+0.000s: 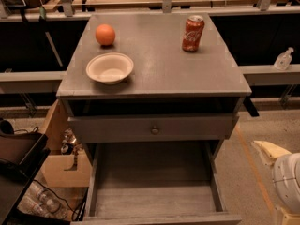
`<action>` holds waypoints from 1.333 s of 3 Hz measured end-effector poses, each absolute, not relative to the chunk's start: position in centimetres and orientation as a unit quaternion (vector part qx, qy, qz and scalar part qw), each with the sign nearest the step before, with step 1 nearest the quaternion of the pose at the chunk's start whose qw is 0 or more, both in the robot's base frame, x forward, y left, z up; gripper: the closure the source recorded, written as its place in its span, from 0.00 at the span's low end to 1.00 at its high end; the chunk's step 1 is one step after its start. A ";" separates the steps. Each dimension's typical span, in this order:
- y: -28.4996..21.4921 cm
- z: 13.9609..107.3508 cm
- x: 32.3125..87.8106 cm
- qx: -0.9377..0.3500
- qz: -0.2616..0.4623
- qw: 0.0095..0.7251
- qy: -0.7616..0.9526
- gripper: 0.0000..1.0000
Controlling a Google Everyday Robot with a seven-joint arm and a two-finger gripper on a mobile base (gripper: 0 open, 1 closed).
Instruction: Close middle drawer
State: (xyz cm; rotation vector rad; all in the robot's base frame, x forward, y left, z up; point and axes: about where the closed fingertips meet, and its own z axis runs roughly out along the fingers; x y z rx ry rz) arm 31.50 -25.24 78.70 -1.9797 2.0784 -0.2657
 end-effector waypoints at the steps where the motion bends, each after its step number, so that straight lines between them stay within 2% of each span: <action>1: -24.9 77.9 31.6 -0.678 -0.102 0.117 0.719 0.00; 2: -24.1 72.9 31.4 -0.684 -0.126 0.073 0.715 0.18; 4: -25.8 56.7 27.3 -0.649 -0.061 0.049 0.757 0.64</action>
Offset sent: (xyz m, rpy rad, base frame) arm -0.0163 0.0189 -0.1390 -0.2244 0.0938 -0.1761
